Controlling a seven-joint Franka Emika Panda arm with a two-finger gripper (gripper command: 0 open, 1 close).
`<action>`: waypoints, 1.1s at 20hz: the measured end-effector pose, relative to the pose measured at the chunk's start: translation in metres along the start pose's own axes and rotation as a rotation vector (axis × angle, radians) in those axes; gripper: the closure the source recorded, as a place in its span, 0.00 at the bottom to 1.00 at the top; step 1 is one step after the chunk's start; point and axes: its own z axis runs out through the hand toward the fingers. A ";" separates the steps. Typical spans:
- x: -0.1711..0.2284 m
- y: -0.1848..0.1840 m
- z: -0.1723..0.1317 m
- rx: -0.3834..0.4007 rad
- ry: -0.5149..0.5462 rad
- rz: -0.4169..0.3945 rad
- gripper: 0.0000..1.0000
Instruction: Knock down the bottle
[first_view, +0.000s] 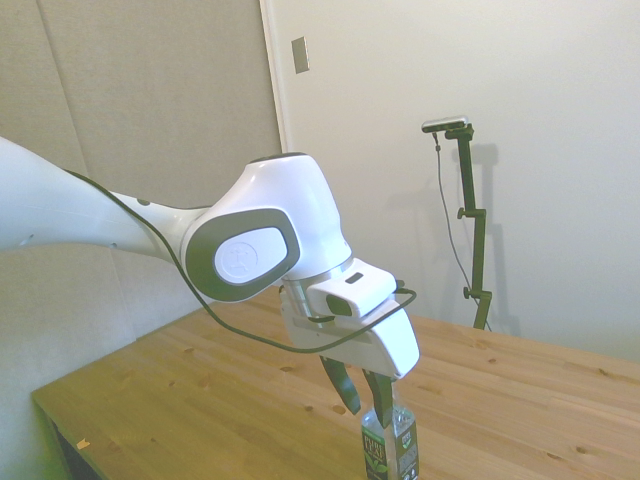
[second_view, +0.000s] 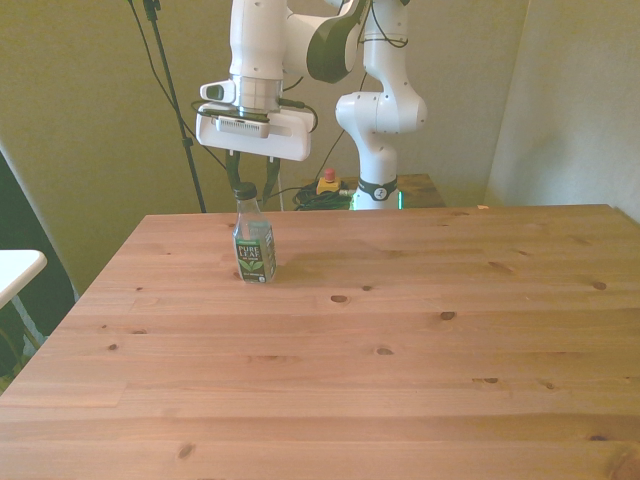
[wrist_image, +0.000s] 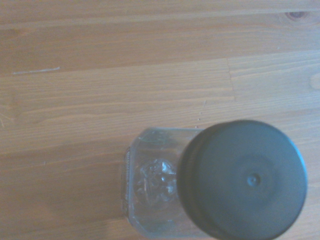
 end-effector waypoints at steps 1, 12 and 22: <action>0.001 0.000 -0.002 0.000 0.001 0.000 1.00; 0.007 -0.007 -0.017 0.008 0.015 -0.004 1.00; 0.032 -0.077 -0.015 0.007 0.044 0.070 1.00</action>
